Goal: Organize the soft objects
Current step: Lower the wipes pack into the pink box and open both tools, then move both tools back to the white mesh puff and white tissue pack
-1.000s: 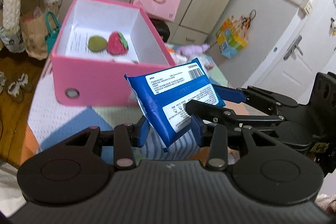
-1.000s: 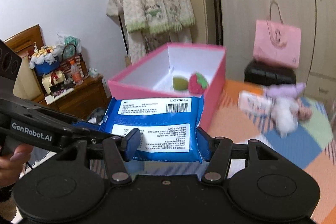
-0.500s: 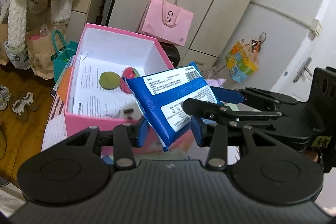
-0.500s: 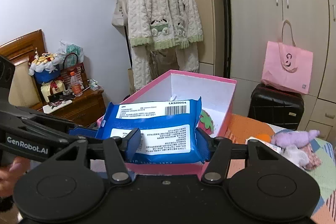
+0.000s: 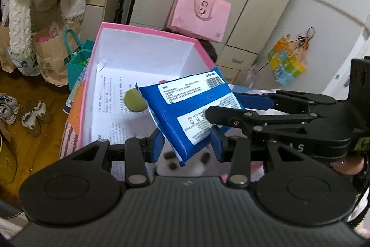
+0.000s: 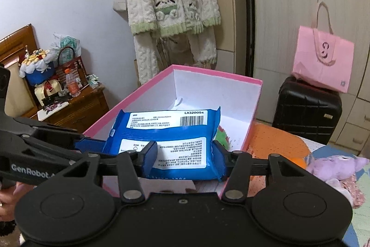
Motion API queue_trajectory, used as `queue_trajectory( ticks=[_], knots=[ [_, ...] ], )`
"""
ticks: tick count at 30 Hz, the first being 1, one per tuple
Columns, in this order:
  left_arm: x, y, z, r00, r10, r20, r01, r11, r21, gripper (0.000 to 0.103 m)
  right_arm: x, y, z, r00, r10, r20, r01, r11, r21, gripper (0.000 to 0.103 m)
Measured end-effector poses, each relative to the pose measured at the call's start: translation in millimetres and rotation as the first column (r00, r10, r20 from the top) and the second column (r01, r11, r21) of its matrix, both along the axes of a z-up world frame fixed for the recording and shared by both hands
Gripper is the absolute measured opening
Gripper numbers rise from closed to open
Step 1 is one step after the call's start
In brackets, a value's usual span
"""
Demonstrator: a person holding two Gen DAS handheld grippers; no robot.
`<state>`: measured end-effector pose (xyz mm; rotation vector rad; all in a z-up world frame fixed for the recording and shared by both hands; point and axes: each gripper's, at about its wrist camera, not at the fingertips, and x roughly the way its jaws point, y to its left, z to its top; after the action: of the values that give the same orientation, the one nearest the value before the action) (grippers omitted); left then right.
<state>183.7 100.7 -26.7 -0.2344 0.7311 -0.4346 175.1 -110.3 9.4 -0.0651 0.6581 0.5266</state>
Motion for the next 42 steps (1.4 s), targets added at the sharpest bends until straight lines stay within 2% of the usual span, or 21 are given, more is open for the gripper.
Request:
queue_trajectory(
  ticks=[4, 8, 11, 14, 20, 28, 35, 42],
  knots=[
    [12.4, 4.2, -8.2, 0.999, 0.017, -0.031, -0.017, 1.0, 0.002, 0.041, 18.6, 4.4, -9.1, 0.999, -0.002, -0.045, 0.002, 1.0, 0.006, 0.057],
    [18.0, 5.0, -11.7, 0.999, 0.019, -0.043, -0.018, 0.999, 0.035, 0.041, 30.7, 8.9, -17.6, 0.996, 0.01, -0.083, -0.01, 1.0, 0.0, 0.057],
    [17.5, 0.9, -12.0, 0.999, 0.02, -0.025, -0.018, 0.996, 0.085, 0.042, 33.4, 13.5, -21.5, 0.995, 0.005, -0.099, -0.007, 1.0, -0.018, 0.057],
    [13.5, -6.0, -10.5, 1.0, 0.023, 0.01, -0.024, 0.989, 0.149, 0.043, 33.8, 18.7, -24.3, 0.996, -0.005, -0.093, -0.002, 0.997, -0.074, 0.057],
    [4.8, -7.7, -0.3, 0.998, 0.031, 0.052, -0.041, 0.979, 0.201, 0.045, 28.5, 17.3, -20.7, 0.997, -0.009, -0.08, 0.001, 0.995, -0.096, 0.056],
    [-18.0, -9.7, 18.5, 0.996, 0.015, 0.094, -0.037, 0.97, 0.239, 0.049, 8.6, 14.7, -8.3, 0.999, 0.001, -0.046, -0.006, 0.995, -0.102, 0.057],
    [-46.9, -14.1, 34.4, 0.995, -0.02, 0.1, -0.005, 0.97, 0.244, 0.052, -17.9, 9.0, 7.8, 1.0, 0.012, -0.011, -0.013, 0.996, -0.091, 0.057],
    [-81.3, -22.0, 58.1, 0.989, -0.084, 0.125, 0.052, 0.97, 0.236, 0.055, -55.2, -19.0, 34.7, 0.999, 0.049, 0.0, -0.049, 0.998, -0.032, 0.057]
  ],
)
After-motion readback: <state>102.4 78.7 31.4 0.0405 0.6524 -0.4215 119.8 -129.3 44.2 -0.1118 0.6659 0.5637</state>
